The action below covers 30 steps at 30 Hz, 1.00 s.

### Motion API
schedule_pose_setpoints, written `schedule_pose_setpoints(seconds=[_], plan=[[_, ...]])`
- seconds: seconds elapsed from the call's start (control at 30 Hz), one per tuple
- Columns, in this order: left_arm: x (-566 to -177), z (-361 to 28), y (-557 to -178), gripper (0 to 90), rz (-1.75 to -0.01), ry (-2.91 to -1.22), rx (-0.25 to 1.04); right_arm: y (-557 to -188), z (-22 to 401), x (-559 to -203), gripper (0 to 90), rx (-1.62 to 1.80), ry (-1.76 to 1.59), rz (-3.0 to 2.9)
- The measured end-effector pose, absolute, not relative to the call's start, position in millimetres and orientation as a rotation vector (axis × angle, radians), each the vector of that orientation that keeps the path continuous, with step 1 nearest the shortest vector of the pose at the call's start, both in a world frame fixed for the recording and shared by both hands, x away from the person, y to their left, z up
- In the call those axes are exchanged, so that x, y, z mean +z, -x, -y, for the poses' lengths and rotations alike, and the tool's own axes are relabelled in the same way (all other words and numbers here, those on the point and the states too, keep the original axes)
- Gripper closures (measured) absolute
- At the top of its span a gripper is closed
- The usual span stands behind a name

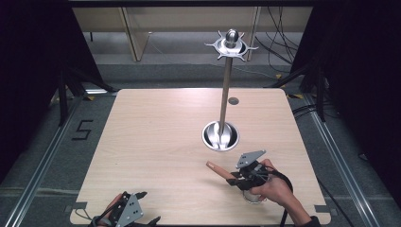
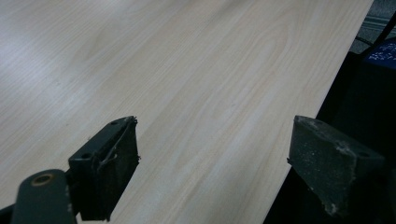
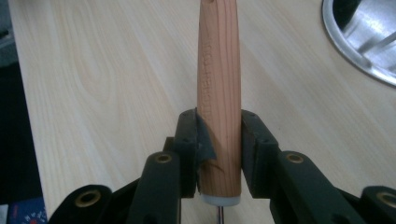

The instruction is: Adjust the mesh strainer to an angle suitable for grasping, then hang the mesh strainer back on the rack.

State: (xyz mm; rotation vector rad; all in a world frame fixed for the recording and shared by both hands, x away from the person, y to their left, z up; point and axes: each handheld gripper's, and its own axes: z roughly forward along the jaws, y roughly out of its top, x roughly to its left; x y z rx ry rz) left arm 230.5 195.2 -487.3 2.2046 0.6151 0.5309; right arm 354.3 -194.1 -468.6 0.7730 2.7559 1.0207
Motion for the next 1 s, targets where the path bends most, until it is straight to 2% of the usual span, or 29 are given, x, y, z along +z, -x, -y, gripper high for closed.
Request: schedule_pose_setpoints(seconds=[0.47,1.0], plan=[[-488,-196,-231,15.2,-0.608,-2.203,0.538,-359,208,-451,71.6,1.324,-0.792,-2.691],[-488,-196,-230,15.3,-0.609,-2.202,0.534,-361,209,-437,71.6,1.494,-0.836,-2.572]])
